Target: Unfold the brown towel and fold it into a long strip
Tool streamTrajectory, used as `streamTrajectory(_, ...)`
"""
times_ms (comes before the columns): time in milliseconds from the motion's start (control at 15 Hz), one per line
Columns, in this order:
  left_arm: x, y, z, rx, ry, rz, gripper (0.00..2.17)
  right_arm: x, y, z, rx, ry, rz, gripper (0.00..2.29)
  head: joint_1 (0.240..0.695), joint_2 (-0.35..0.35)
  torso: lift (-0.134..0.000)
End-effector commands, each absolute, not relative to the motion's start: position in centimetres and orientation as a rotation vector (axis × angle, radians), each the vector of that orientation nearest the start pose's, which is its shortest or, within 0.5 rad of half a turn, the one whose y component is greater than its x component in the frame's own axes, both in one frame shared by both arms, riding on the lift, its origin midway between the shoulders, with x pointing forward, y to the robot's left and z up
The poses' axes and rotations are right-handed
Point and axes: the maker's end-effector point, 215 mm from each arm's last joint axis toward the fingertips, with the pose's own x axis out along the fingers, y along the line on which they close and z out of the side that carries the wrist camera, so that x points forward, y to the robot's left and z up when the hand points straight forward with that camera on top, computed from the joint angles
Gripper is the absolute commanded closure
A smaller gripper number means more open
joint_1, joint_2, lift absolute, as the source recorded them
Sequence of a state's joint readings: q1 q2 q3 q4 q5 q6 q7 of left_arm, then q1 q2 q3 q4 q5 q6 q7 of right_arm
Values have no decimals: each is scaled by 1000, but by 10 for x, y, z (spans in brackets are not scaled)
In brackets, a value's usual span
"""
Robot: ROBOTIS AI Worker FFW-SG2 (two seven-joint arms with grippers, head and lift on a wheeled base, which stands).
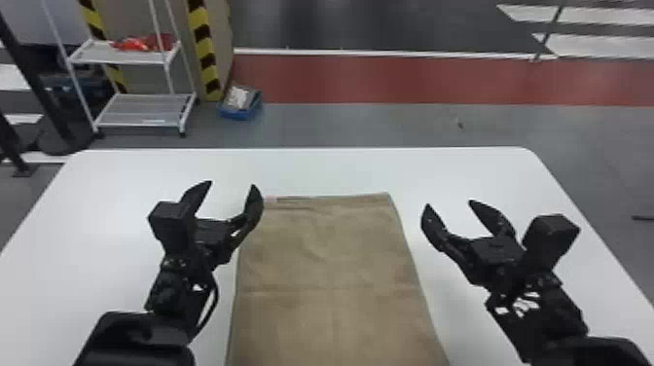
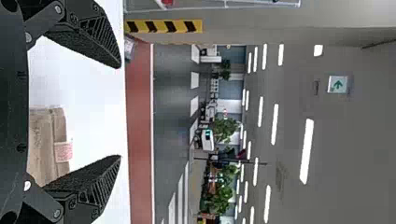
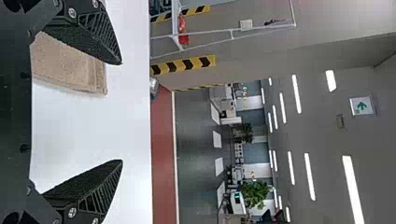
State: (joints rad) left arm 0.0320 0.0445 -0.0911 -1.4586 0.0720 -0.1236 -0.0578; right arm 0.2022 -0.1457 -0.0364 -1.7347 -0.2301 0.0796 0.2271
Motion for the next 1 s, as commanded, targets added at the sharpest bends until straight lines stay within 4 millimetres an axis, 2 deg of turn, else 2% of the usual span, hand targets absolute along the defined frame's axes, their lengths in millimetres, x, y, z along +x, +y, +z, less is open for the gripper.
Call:
streamTrajectory(0, 582, 177, -409, -25, 89, -160, 218, 530, -238, -380, 91, 100, 213, 137, 695, -52, -122)
streamTrajectory(67, 583, 178, -414, -25, 100, -162, 218, 530, -238, -373, 88, 72, 217, 137, 695, -54, -122)
streamTrajectory(133, 583, 178, -427, -25, 138, -163, 289, 531, -236, -371, 90, 67, 222, 137, 695, -59, -122)
streamTrajectory(333, 588, 174, -443, -15, 178, -187, 336, 535, -238, -373, 96, 71, 225, 137, 695, -59, -122)
streamTrajectory(533, 587, 175, -453, -16, 207, -186, 340, 540, -237, -375, 97, 66, 231, 137, 695, -62, -122)
streamTrajectory(667, 588, 174, -454, -12, 215, -187, 518, 541, -237, -374, 97, 64, 232, 137, 695, -61, -122)
streamTrajectory(933, 587, 172, -458, -5, 226, -201, 542, 543, -236, -372, 97, 59, 235, 137, 695, -61, -122)
